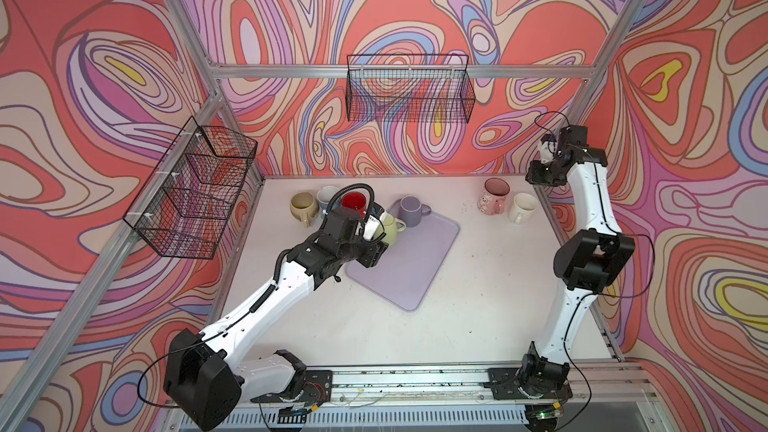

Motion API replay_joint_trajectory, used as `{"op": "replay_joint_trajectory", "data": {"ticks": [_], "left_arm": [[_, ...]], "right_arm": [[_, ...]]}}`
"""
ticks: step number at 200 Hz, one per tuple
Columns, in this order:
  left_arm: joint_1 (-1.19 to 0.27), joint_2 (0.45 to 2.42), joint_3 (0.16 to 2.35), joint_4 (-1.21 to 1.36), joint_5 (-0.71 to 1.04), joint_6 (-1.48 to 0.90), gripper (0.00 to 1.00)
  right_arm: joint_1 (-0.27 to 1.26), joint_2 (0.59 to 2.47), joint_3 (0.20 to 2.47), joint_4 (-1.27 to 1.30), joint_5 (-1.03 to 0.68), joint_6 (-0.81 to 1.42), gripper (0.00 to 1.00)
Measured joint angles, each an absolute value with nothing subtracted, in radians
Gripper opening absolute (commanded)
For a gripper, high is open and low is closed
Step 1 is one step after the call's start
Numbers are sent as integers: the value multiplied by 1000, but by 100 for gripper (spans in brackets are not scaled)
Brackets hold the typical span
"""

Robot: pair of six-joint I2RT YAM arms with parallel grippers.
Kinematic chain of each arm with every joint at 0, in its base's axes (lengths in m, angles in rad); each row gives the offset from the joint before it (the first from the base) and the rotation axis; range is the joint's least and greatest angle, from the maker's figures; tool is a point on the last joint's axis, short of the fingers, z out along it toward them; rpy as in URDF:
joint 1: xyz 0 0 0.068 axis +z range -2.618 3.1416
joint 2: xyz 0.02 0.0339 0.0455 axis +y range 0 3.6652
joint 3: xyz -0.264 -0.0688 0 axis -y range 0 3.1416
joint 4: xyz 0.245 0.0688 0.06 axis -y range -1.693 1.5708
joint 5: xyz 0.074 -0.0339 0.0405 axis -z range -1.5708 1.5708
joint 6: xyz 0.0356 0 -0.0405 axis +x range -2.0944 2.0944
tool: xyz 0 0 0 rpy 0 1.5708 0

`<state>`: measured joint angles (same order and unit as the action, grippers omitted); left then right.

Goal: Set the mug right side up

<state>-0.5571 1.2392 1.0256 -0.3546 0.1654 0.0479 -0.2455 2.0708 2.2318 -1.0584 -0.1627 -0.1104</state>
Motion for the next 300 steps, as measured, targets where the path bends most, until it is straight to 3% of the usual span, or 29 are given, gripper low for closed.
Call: {"op": "replay_joint_trajectory", "data": {"ticks": [38, 75, 102, 154, 204, 248, 300], "left_arm": [[-557, 1247, 1025, -344, 151, 31, 60], [-557, 1250, 986, -295, 141, -38, 54], [-558, 1255, 920, -231, 126, -114, 45], [-557, 1345, 905, -140, 92, -214, 21], [-557, 1421, 925, -77, 88, -265, 19], [-558, 1449, 929, -29, 90, -297, 19], [-557, 1489, 930, 2, 100, -300, 19]], "right_arm": [[-191, 1849, 1965, -890, -213, -93, 30], [-90, 1744, 1715, -754, -241, -72, 27], [-22, 1689, 1556, -663, -284, -38, 21], [178, 1637, 1304, -353, -433, 89, 19], [356, 1841, 1349, -155, -482, 168, 19], [400, 2041, 1515, -135, -490, 192, 18], [439, 2125, 1655, -147, -472, 189, 17]]}}
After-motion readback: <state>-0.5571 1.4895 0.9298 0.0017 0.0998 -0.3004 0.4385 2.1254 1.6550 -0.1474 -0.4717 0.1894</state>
